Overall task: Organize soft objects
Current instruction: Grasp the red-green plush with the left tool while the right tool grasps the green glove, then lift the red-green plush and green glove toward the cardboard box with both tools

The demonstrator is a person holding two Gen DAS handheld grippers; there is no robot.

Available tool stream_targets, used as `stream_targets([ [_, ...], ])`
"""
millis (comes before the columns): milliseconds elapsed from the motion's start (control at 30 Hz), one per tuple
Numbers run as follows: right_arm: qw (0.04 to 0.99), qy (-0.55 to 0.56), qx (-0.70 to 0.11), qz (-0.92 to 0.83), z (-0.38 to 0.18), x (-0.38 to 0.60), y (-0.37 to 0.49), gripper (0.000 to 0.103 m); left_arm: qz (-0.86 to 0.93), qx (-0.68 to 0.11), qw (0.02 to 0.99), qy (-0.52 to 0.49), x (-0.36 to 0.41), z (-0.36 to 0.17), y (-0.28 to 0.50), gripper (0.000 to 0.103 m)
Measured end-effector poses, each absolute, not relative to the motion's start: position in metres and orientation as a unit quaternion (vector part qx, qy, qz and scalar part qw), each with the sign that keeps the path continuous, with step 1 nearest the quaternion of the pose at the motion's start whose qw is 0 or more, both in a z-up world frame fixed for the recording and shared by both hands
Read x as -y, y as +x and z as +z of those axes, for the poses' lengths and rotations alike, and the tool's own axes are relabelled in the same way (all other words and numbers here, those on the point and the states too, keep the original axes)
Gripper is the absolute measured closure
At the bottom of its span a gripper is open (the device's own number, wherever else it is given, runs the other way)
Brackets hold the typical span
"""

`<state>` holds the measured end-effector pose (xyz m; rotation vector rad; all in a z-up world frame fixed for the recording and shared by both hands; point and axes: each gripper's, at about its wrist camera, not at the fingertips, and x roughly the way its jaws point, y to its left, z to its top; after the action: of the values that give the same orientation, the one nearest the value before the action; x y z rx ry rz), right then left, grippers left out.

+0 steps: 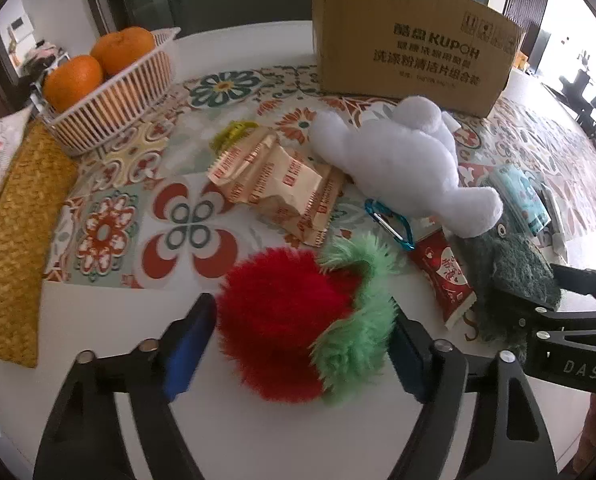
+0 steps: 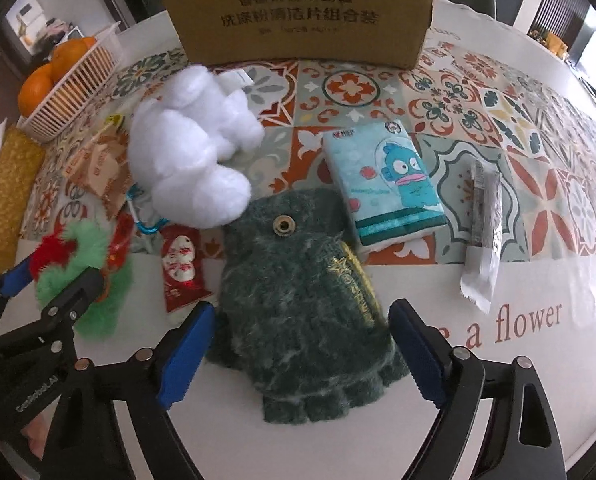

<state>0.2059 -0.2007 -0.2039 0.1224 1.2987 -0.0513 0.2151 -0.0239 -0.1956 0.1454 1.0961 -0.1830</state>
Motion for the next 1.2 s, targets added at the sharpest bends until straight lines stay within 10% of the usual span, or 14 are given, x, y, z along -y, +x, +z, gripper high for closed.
stream_targets([
  [233, 0.800, 0.040, -0.598, -0.025, -0.208, 0.200, 0.208, 0.031, -0.105, -0.530, 0.839, 0.060, 0.026, -0.207, 0.220, 0.054],
  [633, 0.813, 0.068, -0.578, 0.002, -0.189, 0.206, 0.189, 0.075, -0.126, -0.513, 0.847, 0.054, 0.037, -0.188, 0.203, 0.061],
  [1200, 0.855, 0.094, -0.509, 0.035, -0.114, 0.205, 0.170, 0.080, -0.151, -0.458, 0.876, 0.030, 0.049, -0.114, 0.179, 0.062],
])
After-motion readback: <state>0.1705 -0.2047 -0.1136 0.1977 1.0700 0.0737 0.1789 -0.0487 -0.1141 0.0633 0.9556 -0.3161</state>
